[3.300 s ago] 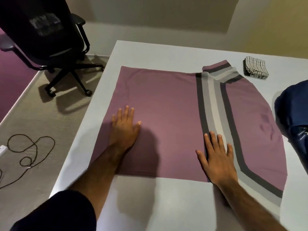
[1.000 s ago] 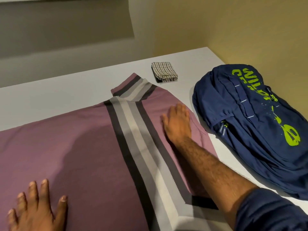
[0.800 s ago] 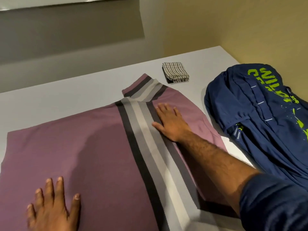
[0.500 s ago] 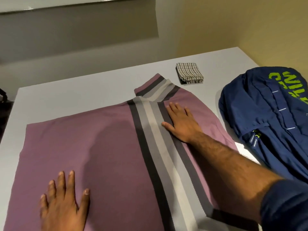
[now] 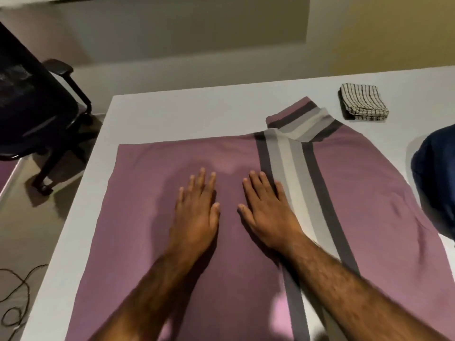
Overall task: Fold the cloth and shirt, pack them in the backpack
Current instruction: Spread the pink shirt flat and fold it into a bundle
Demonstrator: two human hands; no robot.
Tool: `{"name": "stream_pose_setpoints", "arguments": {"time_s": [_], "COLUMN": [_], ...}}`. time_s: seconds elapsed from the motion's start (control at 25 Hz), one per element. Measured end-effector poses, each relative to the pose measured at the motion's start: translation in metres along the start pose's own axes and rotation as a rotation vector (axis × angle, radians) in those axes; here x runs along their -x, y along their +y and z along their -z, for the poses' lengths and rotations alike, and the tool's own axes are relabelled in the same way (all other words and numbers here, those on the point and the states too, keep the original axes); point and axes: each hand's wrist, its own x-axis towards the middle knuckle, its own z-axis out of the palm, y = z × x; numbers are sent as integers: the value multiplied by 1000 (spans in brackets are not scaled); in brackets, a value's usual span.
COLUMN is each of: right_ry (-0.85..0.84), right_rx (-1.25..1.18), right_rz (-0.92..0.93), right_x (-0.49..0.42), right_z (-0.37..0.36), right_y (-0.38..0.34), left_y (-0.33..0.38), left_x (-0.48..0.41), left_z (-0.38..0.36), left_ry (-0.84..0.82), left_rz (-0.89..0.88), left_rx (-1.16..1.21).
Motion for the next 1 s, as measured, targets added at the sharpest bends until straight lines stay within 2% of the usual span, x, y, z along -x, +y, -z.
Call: {"name": "stream_pose_setpoints", "arguments": {"time_s": [0.08, 0.16, 0.24, 0.28, 0.32, 0.36, 0.44, 0.48, 0.56, 0.64, 0.76, 0.84, 0.88, 1.0], "right_ry": [36, 90, 141, 166, 201, 225, 169, 110, 29, 30, 101, 160, 178, 201], "right_rx": [39, 45, -17, -45, -34, -26, -45, -50, -1, 56, 61, 63, 45, -31], "right_rz": [-28, -220, -484, -537, -507, -405, -171, -83, -19, -47, -206, -306, -343, -337], "right_x": [-1, -8, -15, -22, -31, -43, -67, -77, -92, -103, -99, -91, -87, -59], "right_z": [1, 9, 24, 27, 28, 25, 17, 13, 7, 7, 14, 22, 25, 17], "right_y": [24, 66, 91, 87, 70, 44, -11, -33, -47, -18, 44, 65, 61, 30], "left_y": [-13, -62, -121, -141, -146, -139, -109, -99, -110, -149, -203, -198, -178, -97], "left_x": [-32, -47, -55, -60, -65, -72, -86, -90, -97, -103, -102, -102, -100, -62], "left_z": [-11, -7, 15, 27, 36, 40, 32, 25, 25, 33, 56, 61, 58, 25], "left_ry": [-97, -125, -57, 1, 38, 55, -33, -105, -140, -68, -58, -21, 6, -28], "left_rz": [-70, -31, 223, 350, 399, 334, 64, 1, 26, 110, 278, 364, 343, 85], "left_rx": [-62, -174, -226, -242, -249, -246, -202, -180, -169, -184, -232, -265, -255, -147]}}
